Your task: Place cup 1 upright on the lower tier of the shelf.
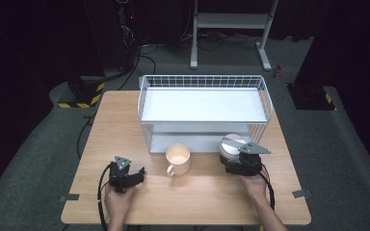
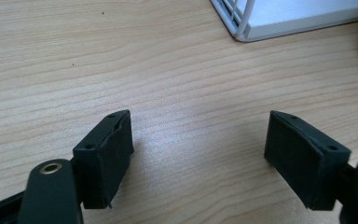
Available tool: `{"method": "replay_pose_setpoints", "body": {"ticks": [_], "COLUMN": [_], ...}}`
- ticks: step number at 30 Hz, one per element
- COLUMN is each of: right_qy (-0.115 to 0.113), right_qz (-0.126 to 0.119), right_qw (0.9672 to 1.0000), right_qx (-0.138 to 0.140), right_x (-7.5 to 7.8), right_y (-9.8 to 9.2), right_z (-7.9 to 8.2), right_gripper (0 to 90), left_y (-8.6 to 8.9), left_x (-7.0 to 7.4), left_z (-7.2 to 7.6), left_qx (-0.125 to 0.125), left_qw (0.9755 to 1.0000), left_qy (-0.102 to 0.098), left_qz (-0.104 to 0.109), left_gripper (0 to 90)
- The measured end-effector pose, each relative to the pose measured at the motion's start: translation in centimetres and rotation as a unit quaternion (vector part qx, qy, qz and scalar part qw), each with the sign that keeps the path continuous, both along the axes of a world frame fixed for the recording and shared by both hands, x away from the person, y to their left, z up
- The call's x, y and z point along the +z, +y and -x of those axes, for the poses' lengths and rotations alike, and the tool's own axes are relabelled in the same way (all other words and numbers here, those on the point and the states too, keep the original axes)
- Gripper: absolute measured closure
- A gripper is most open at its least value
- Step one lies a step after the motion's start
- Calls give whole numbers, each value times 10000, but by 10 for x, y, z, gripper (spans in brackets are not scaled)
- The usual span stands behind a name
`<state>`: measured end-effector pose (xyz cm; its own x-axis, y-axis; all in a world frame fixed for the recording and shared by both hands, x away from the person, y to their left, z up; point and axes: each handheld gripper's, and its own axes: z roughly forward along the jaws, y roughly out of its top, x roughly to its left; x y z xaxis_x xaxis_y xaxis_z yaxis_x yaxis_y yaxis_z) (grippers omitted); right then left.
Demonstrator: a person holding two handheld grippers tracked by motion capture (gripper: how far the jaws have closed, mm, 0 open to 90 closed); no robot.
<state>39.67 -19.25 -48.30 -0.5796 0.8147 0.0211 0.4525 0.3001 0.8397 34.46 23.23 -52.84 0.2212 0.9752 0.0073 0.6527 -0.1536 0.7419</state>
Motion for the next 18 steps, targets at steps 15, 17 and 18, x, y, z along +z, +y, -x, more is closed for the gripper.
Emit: {"method": "replay_pose_setpoints", "body": {"ticks": [15, 17, 18], "right_qy": [21, 29, 32], "right_qz": [-18, -7, 7], "right_qw": [9997, 9996, 9995], "right_qx": [-237, -270, -315], "right_x": [2, 1, 0], "right_y": [8, 8, 9], "right_z": [-26, -30, -33], "right_gripper": [186, 186, 186], "left_y": [0, 0, 0], "left_x": [0, 0, 0], "left_z": [0, 0, 0], "left_qx": [-5, -4, -5], "left_qw": [10000, 10000, 10000], "left_qy": [5, 5, 6], "left_qz": [-6, -4, -5], "left_gripper": [234, 234, 234]}}
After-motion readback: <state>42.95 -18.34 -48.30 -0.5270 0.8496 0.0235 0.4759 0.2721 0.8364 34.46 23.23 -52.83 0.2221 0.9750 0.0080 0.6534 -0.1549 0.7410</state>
